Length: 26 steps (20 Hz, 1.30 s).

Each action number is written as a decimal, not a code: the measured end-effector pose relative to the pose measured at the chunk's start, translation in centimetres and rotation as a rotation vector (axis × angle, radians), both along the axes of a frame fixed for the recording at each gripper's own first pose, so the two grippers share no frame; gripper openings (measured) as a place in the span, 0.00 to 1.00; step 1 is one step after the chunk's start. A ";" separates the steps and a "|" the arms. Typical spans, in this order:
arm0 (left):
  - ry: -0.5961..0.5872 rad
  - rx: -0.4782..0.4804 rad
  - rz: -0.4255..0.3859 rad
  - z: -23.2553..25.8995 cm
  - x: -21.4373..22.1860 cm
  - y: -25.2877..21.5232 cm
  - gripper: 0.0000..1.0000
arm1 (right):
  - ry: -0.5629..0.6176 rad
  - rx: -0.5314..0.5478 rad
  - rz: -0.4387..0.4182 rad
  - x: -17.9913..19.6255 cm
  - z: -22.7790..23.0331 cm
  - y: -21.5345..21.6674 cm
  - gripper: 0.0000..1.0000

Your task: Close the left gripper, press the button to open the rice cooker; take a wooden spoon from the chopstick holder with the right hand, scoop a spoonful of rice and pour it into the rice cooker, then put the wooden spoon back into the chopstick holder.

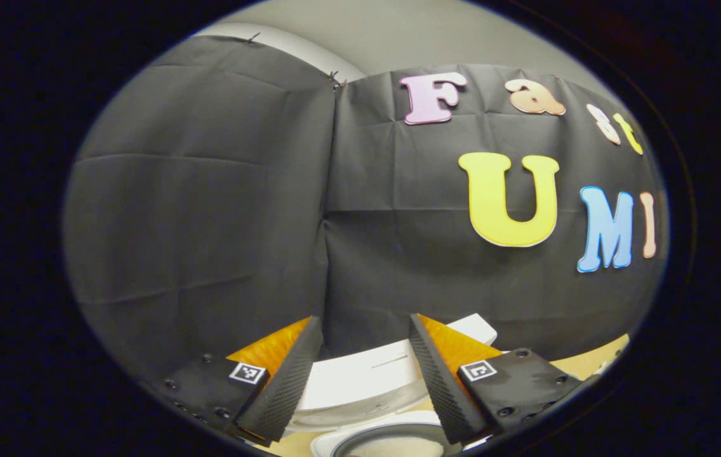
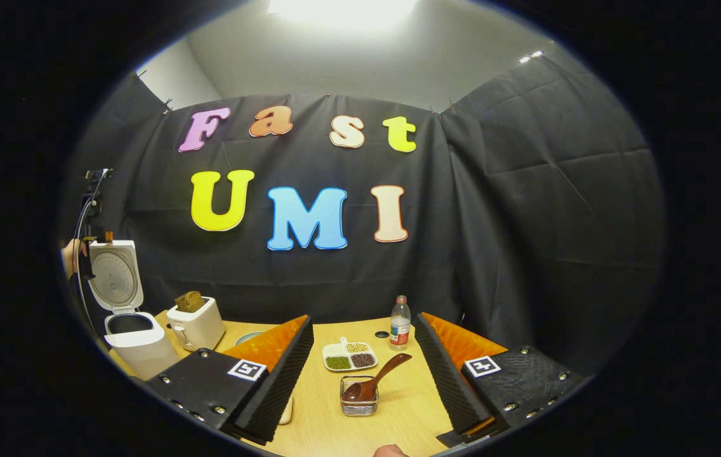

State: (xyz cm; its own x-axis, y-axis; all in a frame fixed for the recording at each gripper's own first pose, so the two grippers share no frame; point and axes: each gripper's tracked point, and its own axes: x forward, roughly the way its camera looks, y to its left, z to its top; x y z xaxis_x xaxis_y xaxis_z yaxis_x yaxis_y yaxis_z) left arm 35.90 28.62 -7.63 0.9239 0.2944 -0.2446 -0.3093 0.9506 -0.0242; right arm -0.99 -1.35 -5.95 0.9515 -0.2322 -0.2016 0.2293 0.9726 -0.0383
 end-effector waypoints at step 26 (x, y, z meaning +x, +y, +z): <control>0.054 -0.044 -0.033 -5.6 -12.4 -11.9 0.95 | 0.015 0.035 0.167 2.8 -0.9 -5.6 0.98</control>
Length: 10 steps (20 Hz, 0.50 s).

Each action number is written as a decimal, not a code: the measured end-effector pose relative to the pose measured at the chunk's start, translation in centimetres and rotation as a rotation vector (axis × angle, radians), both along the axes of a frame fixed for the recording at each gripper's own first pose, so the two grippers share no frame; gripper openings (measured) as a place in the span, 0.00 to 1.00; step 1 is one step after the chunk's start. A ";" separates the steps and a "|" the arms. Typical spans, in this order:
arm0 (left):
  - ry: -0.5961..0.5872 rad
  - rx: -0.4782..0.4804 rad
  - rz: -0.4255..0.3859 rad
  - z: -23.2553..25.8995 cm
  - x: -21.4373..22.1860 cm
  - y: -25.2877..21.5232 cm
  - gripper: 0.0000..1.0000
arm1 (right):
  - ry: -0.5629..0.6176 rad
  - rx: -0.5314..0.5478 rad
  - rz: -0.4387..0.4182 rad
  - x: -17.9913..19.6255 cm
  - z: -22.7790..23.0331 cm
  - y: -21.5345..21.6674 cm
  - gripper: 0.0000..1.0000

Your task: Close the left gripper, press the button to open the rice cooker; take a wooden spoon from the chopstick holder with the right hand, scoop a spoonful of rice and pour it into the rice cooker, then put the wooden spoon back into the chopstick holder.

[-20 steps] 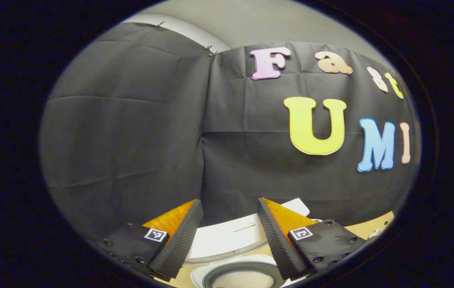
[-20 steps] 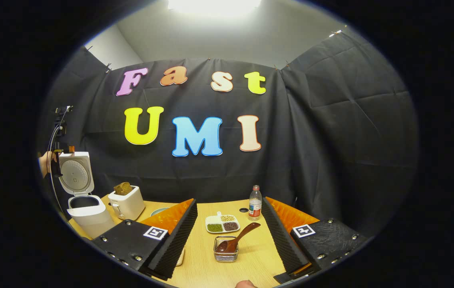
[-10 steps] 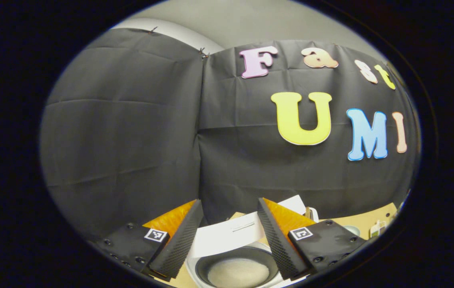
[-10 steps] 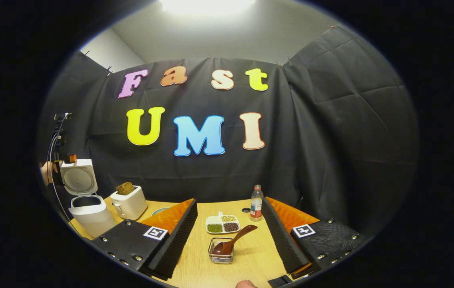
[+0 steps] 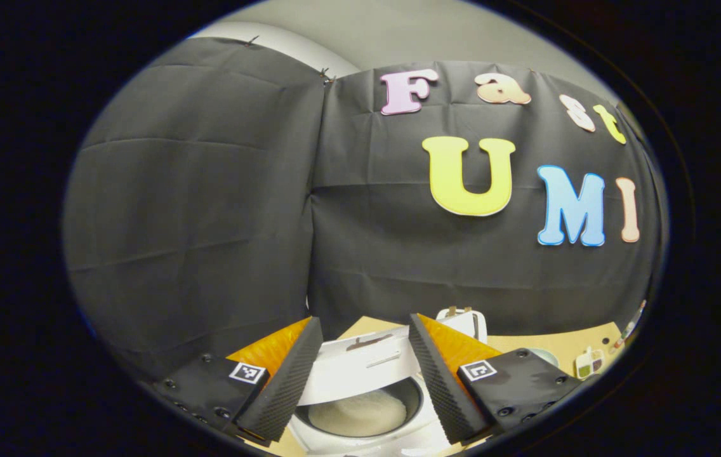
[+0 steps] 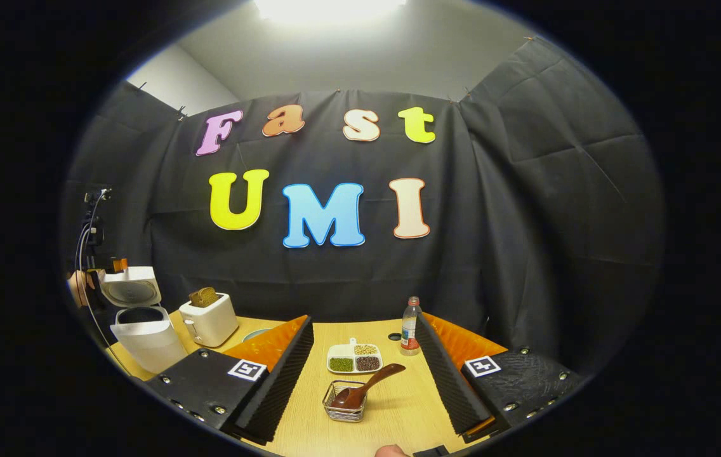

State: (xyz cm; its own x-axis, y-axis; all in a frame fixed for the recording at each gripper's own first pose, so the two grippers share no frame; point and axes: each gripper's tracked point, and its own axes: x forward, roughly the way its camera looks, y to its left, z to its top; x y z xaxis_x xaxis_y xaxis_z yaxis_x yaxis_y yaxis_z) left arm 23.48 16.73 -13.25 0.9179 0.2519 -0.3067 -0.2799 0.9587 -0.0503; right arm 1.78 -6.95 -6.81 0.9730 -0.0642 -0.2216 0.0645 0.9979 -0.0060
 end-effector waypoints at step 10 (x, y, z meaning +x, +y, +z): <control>0.067 -0.021 -0.029 -4.9 -3.3 -3.4 0.96 | -0.001 -0.012 0.028 -0.2 0.1 -0.5 0.98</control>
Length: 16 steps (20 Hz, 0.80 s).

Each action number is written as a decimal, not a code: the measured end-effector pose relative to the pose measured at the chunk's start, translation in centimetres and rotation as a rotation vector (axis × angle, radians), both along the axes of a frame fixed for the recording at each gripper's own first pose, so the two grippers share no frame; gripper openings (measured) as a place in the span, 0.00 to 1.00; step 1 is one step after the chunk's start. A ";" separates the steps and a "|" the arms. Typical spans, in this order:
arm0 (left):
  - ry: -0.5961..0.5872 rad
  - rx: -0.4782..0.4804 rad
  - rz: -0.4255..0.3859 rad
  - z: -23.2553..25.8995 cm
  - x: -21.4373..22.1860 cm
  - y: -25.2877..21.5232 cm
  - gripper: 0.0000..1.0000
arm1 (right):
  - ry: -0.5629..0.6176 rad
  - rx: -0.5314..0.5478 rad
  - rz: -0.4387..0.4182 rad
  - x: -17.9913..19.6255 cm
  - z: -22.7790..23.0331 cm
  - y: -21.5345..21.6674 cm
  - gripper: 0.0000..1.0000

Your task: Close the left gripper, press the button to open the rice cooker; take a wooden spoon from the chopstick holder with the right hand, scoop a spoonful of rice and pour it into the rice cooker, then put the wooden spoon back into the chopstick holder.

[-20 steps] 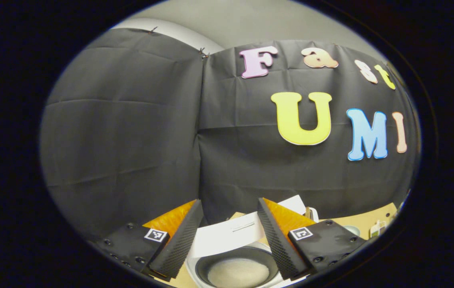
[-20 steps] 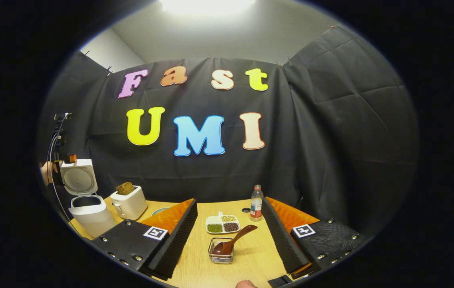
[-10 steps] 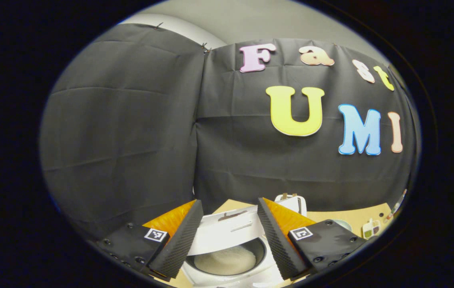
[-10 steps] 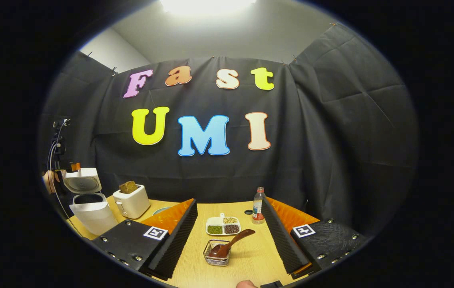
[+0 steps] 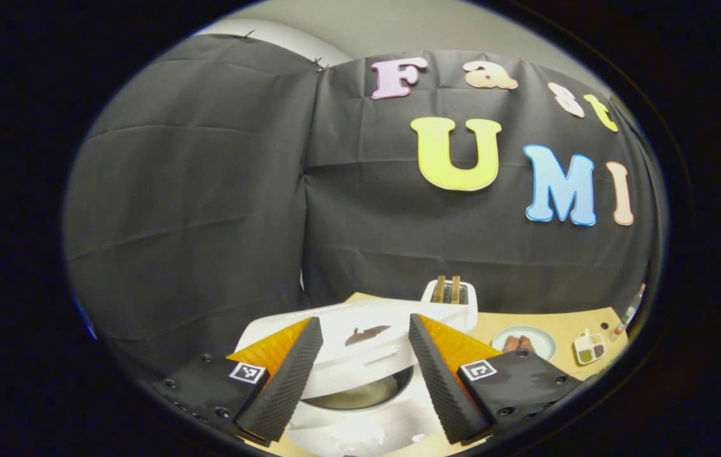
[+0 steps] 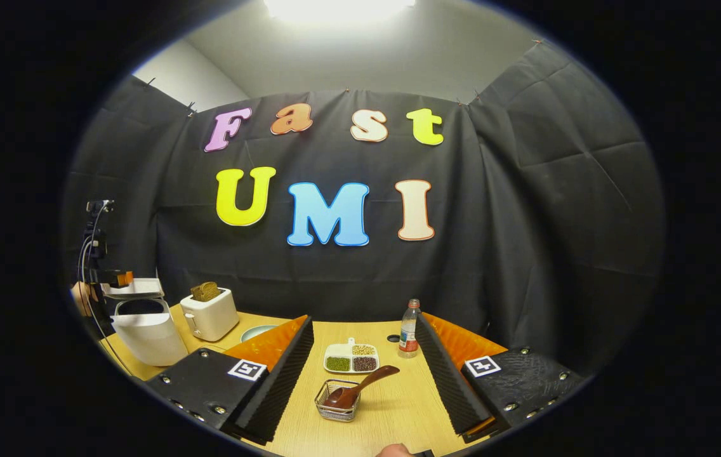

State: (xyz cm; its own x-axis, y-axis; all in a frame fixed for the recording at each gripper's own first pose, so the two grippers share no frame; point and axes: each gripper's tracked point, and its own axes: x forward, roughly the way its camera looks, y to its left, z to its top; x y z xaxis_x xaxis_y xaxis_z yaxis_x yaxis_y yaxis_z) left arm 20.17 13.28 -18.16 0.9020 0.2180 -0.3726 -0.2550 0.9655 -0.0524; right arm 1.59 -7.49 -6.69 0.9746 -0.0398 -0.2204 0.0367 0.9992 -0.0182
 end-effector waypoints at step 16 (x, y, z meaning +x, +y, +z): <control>0.133 0.013 -0.035 -7.4 -1.7 -3.1 1.00 | 0.007 -0.023 0.009 -0.6 -0.2 -0.4 0.98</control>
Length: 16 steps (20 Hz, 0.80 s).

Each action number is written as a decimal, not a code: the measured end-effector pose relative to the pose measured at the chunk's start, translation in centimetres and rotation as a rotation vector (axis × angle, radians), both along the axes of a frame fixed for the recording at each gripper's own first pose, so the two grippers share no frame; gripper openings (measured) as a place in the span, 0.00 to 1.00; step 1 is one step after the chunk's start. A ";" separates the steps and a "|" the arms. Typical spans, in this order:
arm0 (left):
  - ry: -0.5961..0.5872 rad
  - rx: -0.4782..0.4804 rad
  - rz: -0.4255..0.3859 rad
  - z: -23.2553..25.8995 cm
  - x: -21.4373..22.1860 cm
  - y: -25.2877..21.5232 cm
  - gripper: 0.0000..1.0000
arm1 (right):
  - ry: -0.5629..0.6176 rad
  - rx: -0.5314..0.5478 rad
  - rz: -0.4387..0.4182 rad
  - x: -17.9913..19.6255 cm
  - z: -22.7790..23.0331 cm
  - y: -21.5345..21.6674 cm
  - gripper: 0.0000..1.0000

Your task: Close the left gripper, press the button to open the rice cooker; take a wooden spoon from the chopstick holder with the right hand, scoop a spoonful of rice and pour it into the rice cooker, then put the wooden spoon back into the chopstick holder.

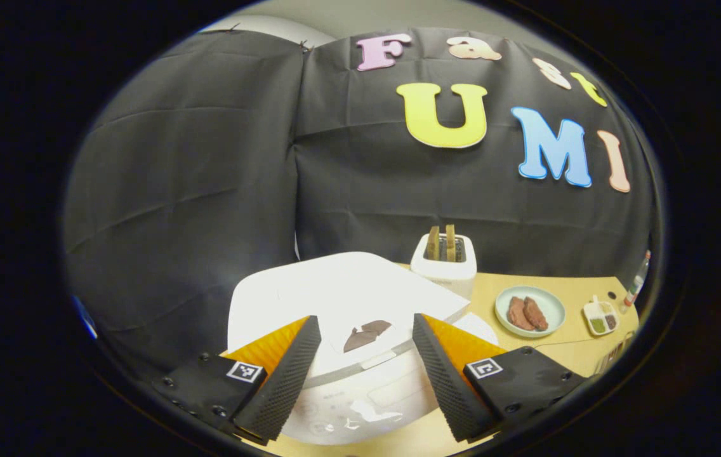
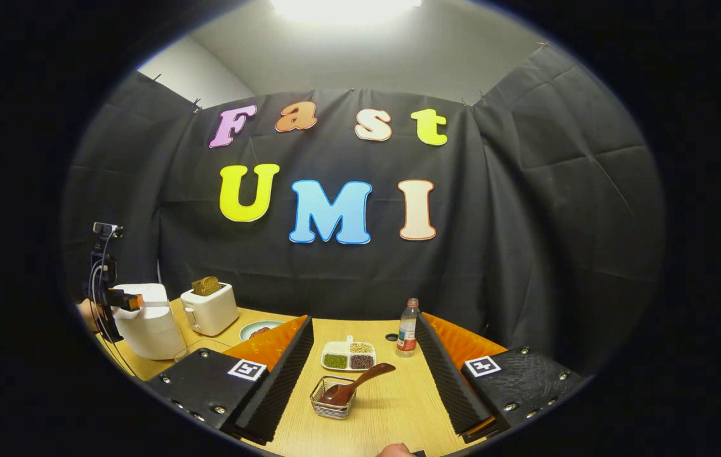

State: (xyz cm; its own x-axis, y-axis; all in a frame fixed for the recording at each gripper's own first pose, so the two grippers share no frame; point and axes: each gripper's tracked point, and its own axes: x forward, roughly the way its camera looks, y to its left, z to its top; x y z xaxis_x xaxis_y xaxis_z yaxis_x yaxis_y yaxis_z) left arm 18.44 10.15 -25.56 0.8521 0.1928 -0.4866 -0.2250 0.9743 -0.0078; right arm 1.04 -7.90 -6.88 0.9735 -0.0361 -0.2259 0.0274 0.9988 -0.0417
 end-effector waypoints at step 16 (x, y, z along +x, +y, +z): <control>-0.007 -0.086 0.070 0.6 0.6 0.3 0.96 | -0.041 0.008 -0.019 -0.2 1.5 1.1 0.98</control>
State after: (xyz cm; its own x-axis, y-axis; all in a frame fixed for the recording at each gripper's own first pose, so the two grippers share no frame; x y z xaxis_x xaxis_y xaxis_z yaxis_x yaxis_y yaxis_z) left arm 19.00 10.42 -25.00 0.8417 0.2095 -0.4976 -0.2919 0.9519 -0.0929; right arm 0.85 -6.77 -5.41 0.9810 -0.0532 -0.1863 0.0480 0.9983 -0.0327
